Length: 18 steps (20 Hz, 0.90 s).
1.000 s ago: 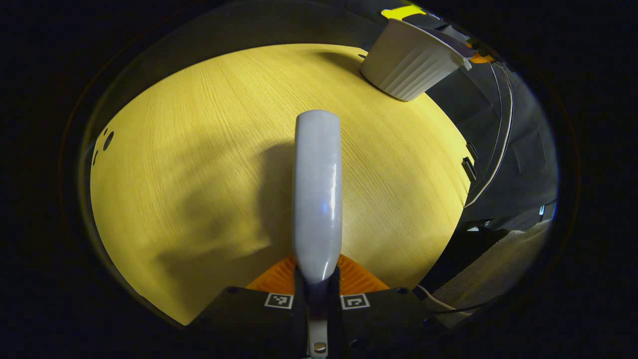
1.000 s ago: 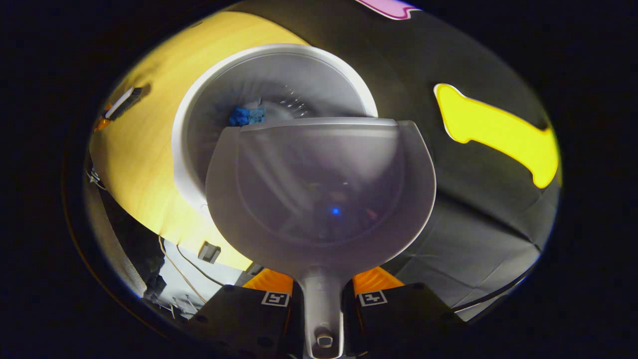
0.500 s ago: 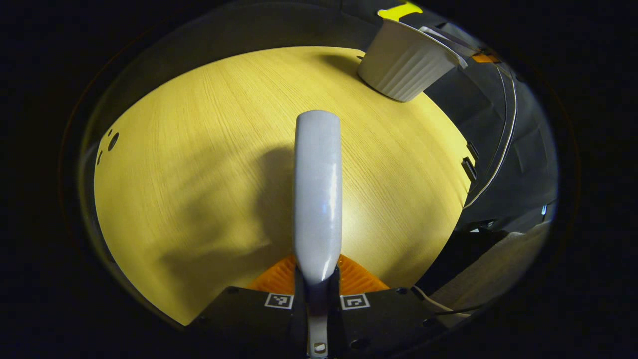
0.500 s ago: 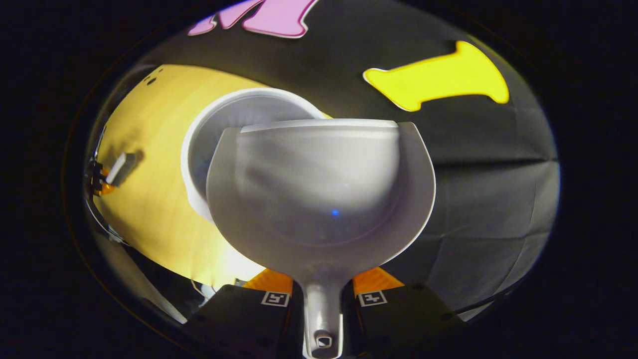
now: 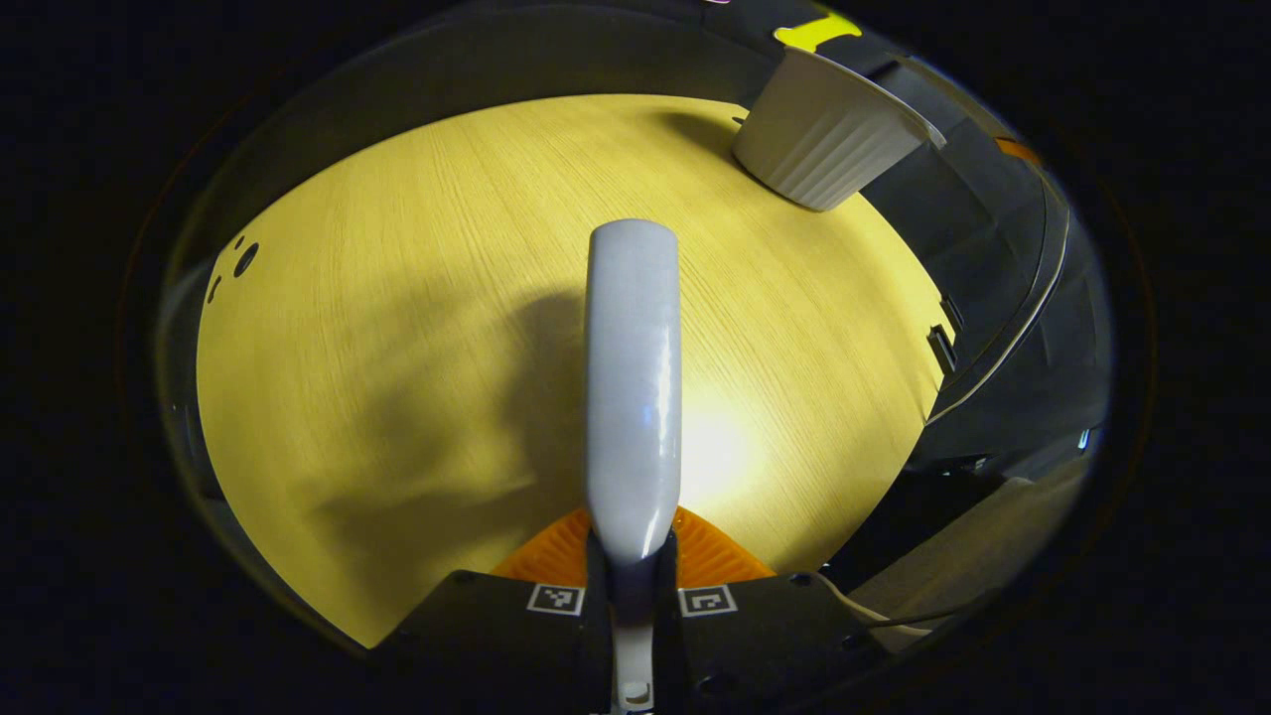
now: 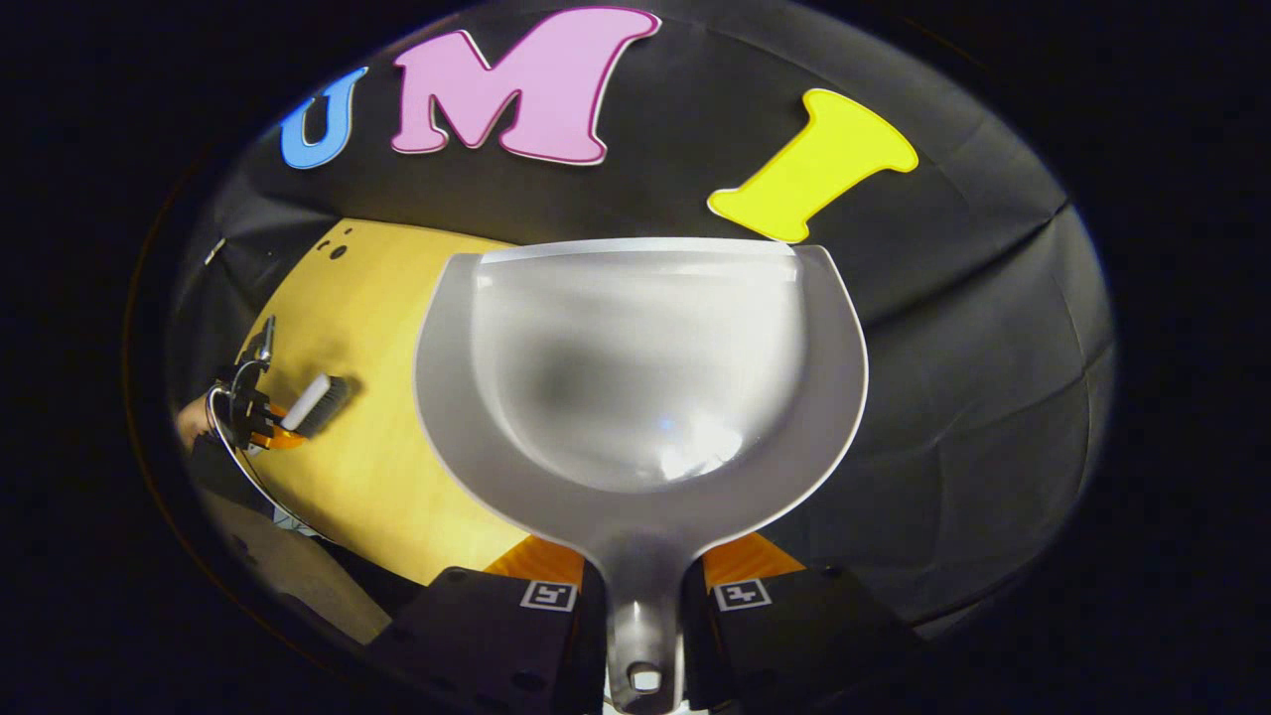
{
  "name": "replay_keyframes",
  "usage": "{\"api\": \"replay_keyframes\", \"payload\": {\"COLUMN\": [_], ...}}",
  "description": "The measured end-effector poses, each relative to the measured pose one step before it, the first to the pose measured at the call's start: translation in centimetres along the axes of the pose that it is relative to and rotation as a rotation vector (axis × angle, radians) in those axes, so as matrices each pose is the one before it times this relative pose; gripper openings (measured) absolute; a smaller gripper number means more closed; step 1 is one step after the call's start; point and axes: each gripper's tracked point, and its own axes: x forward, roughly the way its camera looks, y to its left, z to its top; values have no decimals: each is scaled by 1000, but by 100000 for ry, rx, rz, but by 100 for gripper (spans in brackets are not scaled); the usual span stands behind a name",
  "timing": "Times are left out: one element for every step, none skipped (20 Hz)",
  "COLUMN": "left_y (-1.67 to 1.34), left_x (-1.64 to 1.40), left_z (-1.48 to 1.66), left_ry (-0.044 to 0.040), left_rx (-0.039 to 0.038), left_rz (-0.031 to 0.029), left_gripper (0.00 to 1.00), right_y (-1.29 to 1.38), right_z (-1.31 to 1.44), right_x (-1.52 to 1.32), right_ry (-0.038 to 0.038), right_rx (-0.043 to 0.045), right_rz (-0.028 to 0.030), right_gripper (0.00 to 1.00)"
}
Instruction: Pick up the small broom and dustpan from the desktop, sweep the trash into the dustpan with the broom, and then empty the trash into the garbage bin.
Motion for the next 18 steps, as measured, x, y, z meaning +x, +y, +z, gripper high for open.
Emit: {"api": "replay_keyframes", "payload": {"left_y": [-204, -115, -182, -83, -59, -101, -157, -198, -234, -243, -267, -108, -245, -125, -279, -53, -250, 3], "left_x": [23, 127, -14, -44, -14, 152, 7, 16, -5, -247, -103, -92, -6, -21, 24, -215, -106, -27], "left_z": [67, -70, 37, -90, 6, 42, 35, -115, 33, 63, 20, -39, -32, -56, 20, 31, 73, -83], "left_ry": [-263, -237, -131, -49, 11, -192, -224, -226, -201, -357, -352, -312, -269, 3, 194, -37, 17, 212], "left_rx": [-567, -527, -516, -566, -646, -598, -884, -971, -1013, -788, -876, -885, -809, -506, -337, -248, -468, -537], "left_rz": [528, 497, 572, 598, 777, 821, 982, 929, 1048, 962, 898, 932, 1063, 1152, 1045, 911, 648, 607], "left_gripper": [20, 20, 20, 20, 20, 20, 20, 20, 20, 20, 20, 20, 20, 20, 20, 20, 20, 20], "right_y": [1378, 1716, 1466, 1791, 1804, 1813, 1760, 1418, 1341, 1170, 1148, 1116, 1070, 1052, 910, 670, 802, 550], "right_z": [-300, -526, -550, -722, -690, -514, -538, -709, -726, -621, -530, -485, -288, -732, -200, 16, -226, -234], "right_x": [-147, -79, 294, 397, 461, 702, 905, 1064, 1205, 1387, 1207, 1148, 1165, 1087, 931, 984, 1010, 819], "right_ry": [-1783, -1304, -894, 102, 465, 185, 717, 1102, 1060, 934, 1171, 918, 367, 2024, -59, 401, 1482, 1351], "right_rx": [1159, 505, 133, -975, -1521, -1193, -912, -1064, -1157, -1317, -910, -1084, -1887, -871, -1101, -1162, -1296, -1329], "right_rz": [2168, 2419, 1947, 2525, 2479, 2300, 2792, 2452, 1745, 1480, 1540, 993, 930, 633, 708, 979, 1232, 174], "right_gripper": [35, 35, 35, 35, 35, 35, 35, 35, 35, 35, 35, 35, 35, 35, 35, 35, 35, 35]}}
